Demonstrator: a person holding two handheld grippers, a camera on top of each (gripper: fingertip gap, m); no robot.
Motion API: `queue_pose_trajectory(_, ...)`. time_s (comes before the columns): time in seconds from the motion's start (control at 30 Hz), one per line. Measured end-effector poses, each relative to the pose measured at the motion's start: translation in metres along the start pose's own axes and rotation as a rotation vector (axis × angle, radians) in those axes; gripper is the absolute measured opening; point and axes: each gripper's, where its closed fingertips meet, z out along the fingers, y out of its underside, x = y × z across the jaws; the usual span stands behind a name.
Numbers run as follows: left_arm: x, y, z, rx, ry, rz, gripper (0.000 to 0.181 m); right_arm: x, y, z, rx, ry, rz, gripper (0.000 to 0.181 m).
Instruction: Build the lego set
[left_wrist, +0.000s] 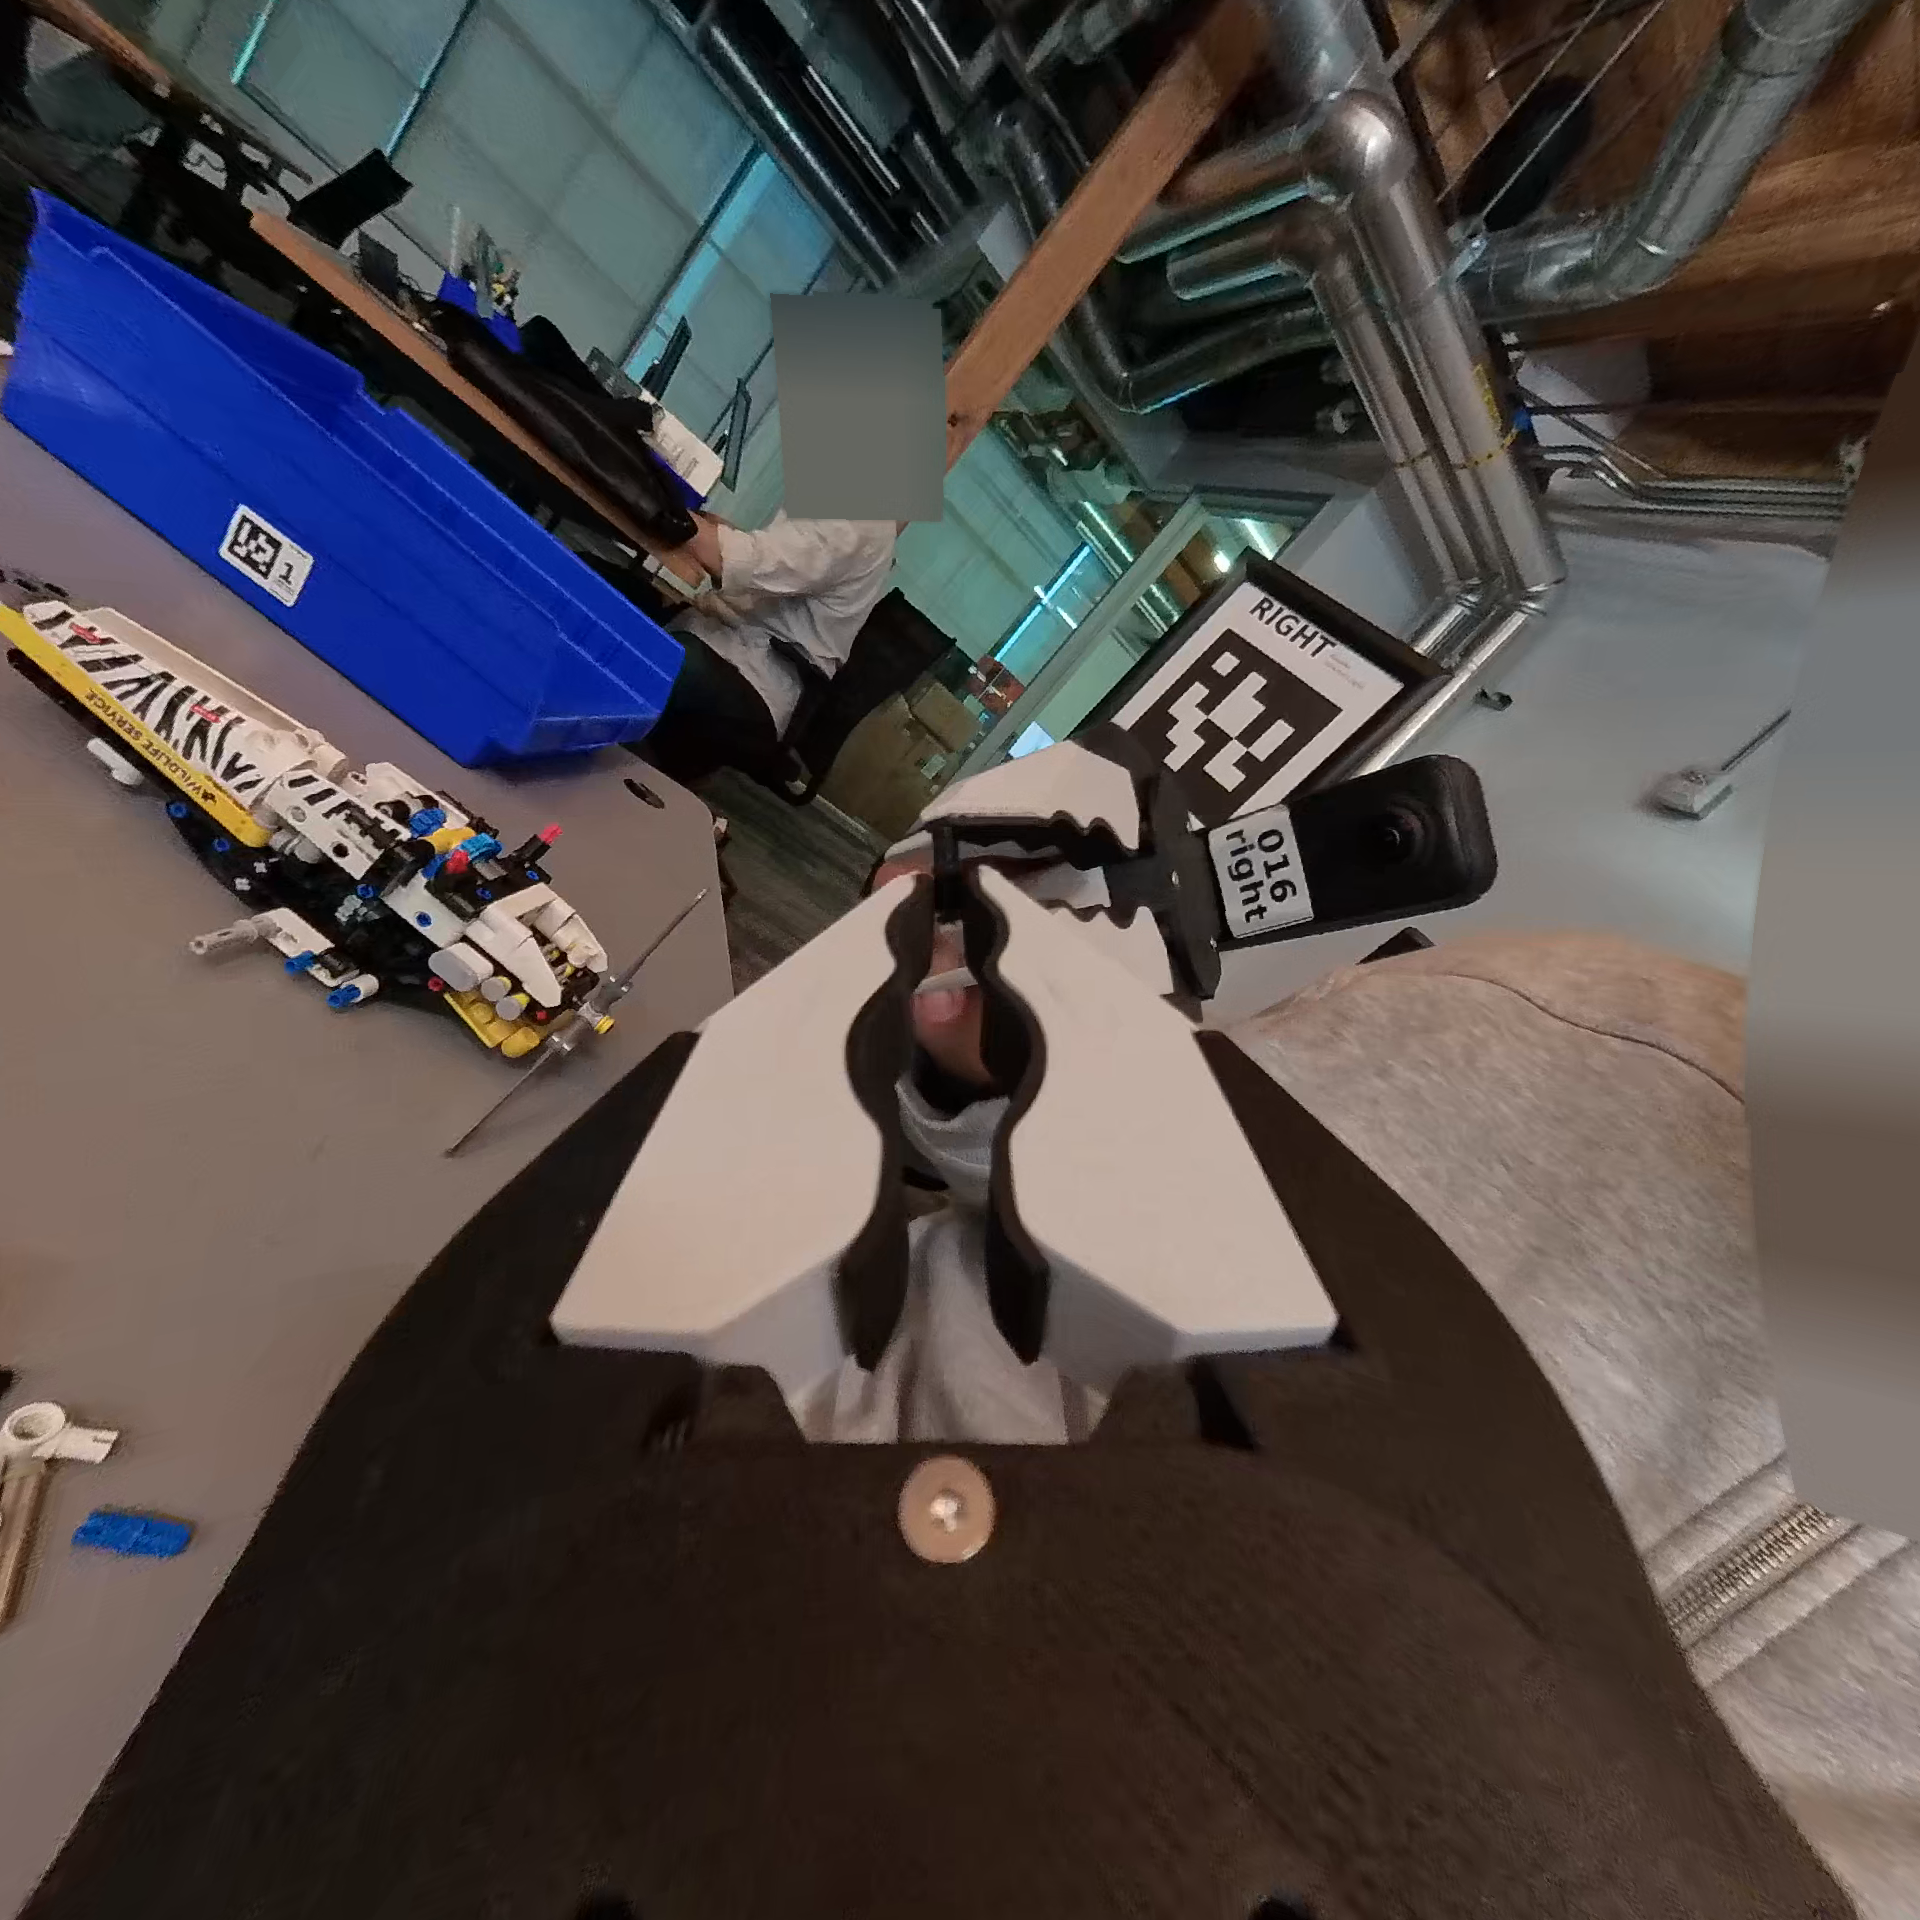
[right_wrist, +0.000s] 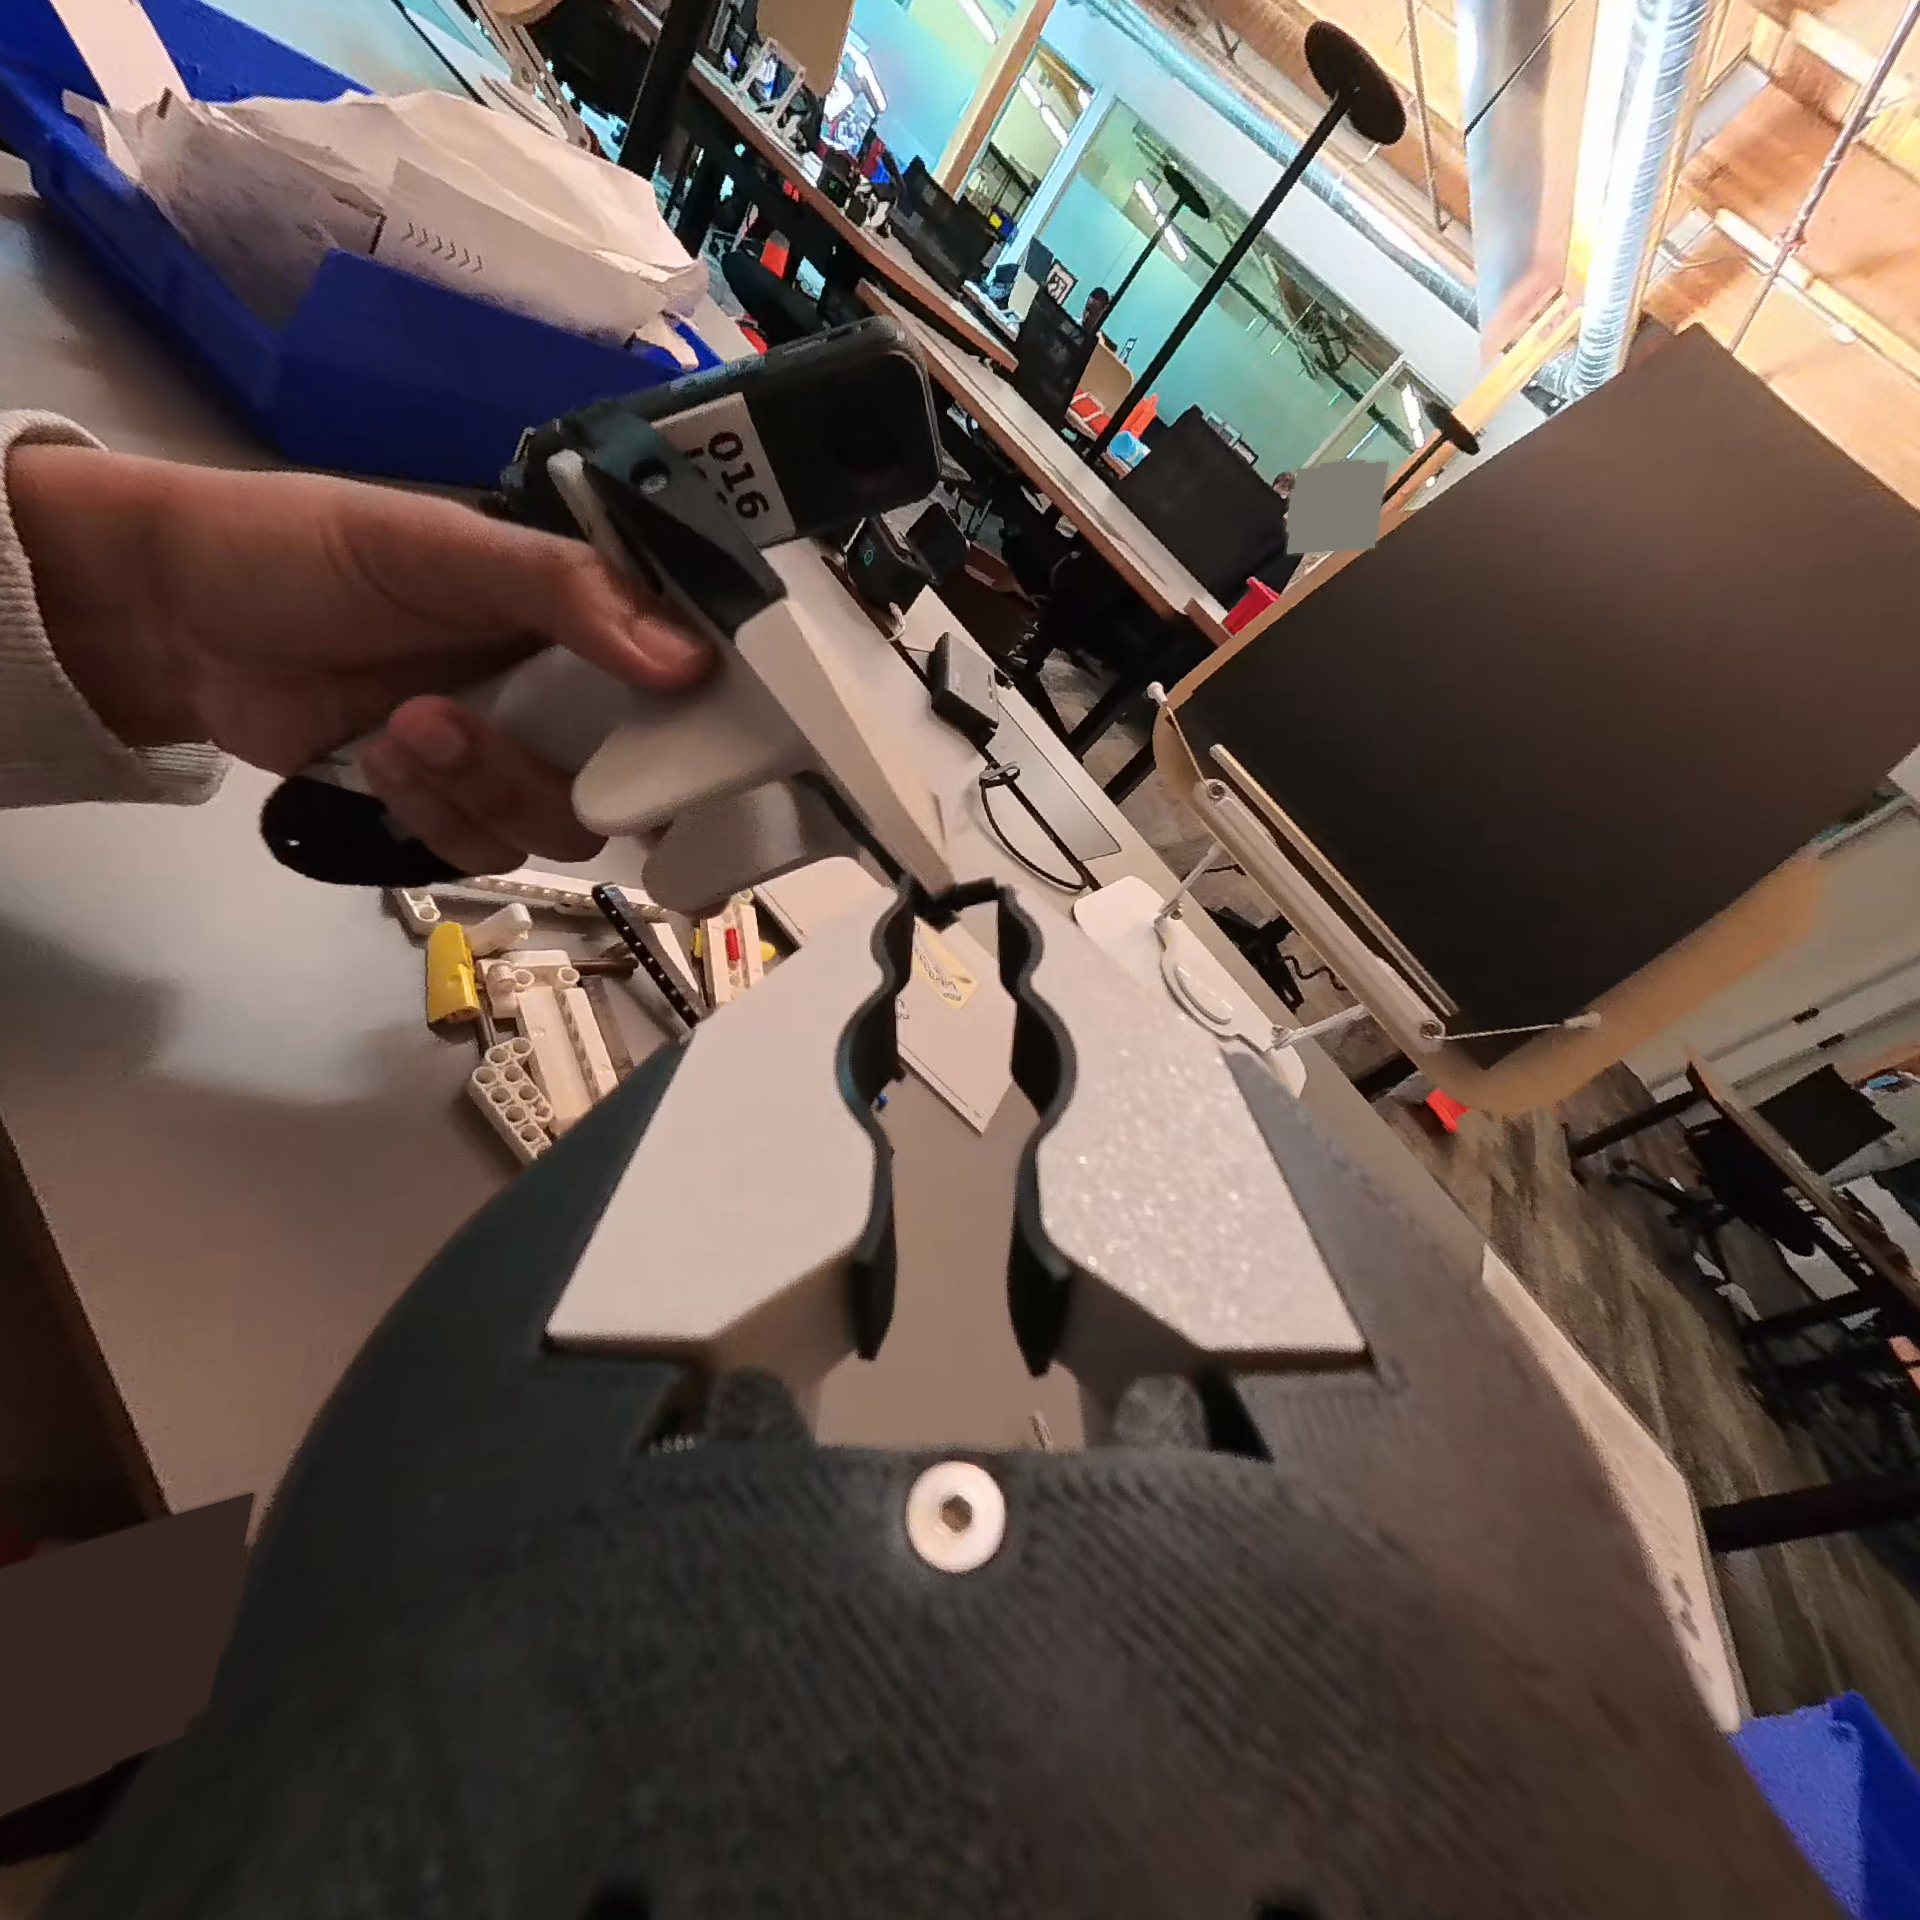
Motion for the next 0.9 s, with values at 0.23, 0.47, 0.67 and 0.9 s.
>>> queue_pose_trajectory(0.23,-0.011,0.004,-0.003,-0.025,-0.029,0.022,0.004,-0.003,0.01,0.003,-0.038,-0.012,0.04,0.014)
queue_pose_trajectory(0.47,-0.036,0.014,-0.021,-0.107,-0.231,0.414,0.004,0.005,0.016,-0.004,0.002,-0.237,0.548,0.039)
queue_pose_trajectory(0.67,-0.028,0.022,-0.018,-0.189,-0.304,0.714,0.003,-0.013,0.036,-0.003,-0.113,-0.332,0.561,0.026)
queue_pose_trajectory(0.9,-0.033,0.042,-0.01,-0.313,-0.323,0.806,0.003,-0.029,0.036,-0.004,-0.15,-0.444,0.629,0.009)
